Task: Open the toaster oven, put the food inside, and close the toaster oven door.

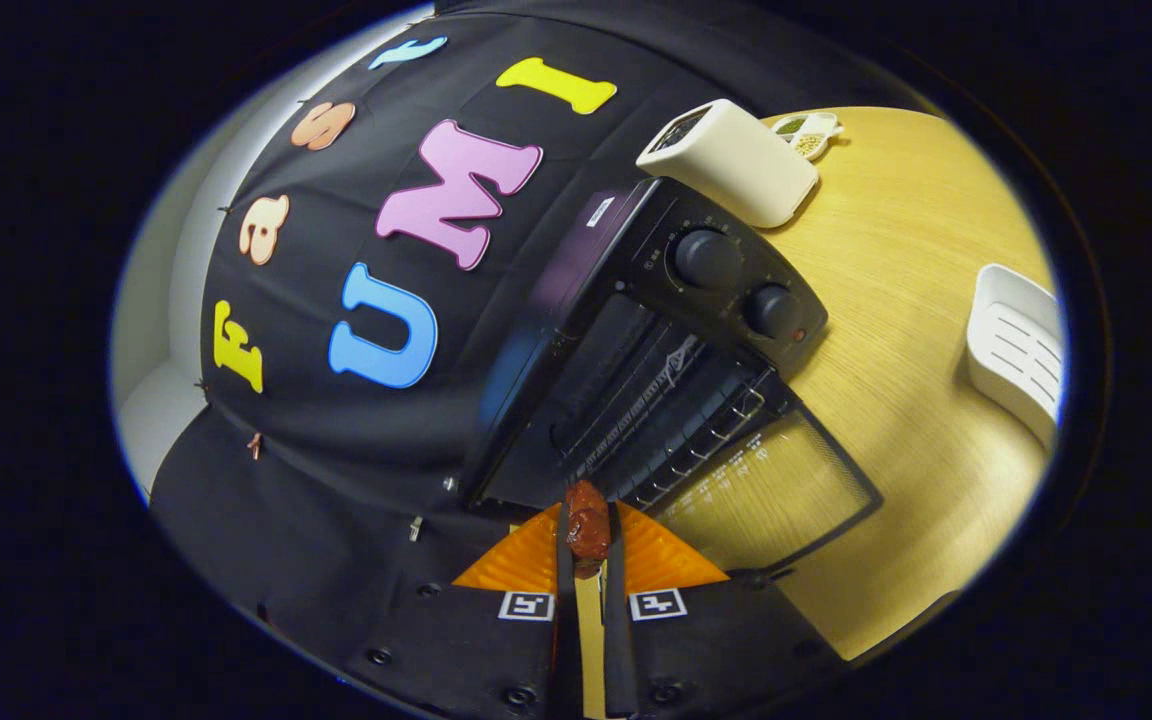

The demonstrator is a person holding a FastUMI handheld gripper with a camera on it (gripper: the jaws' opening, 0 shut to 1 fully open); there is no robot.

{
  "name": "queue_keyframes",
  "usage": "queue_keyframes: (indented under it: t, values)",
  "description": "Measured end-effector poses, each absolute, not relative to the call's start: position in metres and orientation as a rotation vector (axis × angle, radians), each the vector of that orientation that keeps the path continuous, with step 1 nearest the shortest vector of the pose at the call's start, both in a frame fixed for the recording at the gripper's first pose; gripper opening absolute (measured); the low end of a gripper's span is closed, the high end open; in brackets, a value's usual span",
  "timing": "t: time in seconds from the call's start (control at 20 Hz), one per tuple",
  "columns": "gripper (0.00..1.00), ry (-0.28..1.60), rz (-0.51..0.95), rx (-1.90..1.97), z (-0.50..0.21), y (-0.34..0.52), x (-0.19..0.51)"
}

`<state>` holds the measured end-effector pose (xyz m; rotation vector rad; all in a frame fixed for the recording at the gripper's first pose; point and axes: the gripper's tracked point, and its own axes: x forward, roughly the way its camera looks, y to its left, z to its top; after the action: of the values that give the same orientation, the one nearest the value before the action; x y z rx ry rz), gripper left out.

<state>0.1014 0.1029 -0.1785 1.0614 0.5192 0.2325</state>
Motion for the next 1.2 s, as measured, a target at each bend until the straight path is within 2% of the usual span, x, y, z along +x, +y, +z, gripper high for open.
queue_keyframes:
  t: [0.6,0.95,1.05,1.15,1.2]
  values:
    - [0.13,0.338,0.083,1.132,-0.213,0.124,0.189]
    - [0.14,0.331,0.052,0.940,-0.218,0.122,0.192]
    - [0.18,0.335,0.048,0.874,-0.218,0.120,0.192]
    - [0.36,0.344,0.052,0.818,-0.219,0.119,0.187]
    - [0.50,0.345,0.067,0.802,-0.219,0.120,0.186]
